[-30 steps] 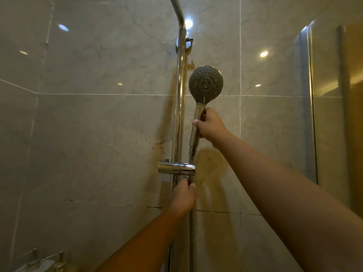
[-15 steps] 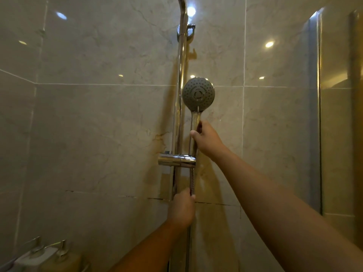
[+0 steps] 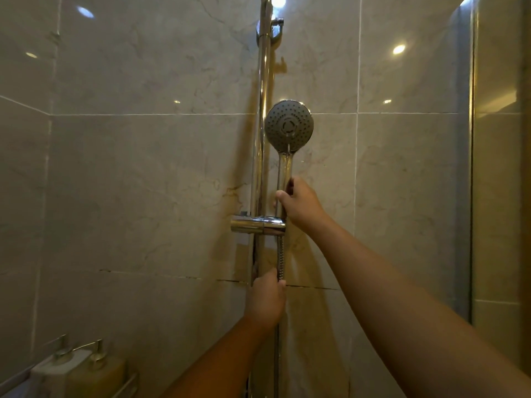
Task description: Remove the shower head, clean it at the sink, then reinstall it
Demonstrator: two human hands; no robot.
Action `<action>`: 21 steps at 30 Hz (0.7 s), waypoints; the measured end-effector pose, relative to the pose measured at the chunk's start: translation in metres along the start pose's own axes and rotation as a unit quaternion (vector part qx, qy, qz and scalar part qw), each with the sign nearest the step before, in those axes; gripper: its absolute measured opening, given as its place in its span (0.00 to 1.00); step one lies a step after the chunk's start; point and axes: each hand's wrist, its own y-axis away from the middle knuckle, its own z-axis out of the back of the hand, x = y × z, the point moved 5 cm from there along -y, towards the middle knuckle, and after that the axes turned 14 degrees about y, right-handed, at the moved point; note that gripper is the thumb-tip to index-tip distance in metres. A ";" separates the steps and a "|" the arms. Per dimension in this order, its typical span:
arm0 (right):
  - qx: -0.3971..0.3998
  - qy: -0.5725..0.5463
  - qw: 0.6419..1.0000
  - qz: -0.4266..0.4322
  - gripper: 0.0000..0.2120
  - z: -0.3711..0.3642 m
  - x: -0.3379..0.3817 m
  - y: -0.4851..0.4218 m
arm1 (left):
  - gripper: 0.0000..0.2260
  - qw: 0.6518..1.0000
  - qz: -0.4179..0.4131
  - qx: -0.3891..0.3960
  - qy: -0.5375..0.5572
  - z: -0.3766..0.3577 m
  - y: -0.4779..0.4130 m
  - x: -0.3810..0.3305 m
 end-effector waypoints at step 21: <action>-0.003 -0.115 0.993 -0.033 0.22 -0.072 -0.084 0.140 | 0.11 0.998 0.051 -0.005 0.046 -0.015 0.072 0.032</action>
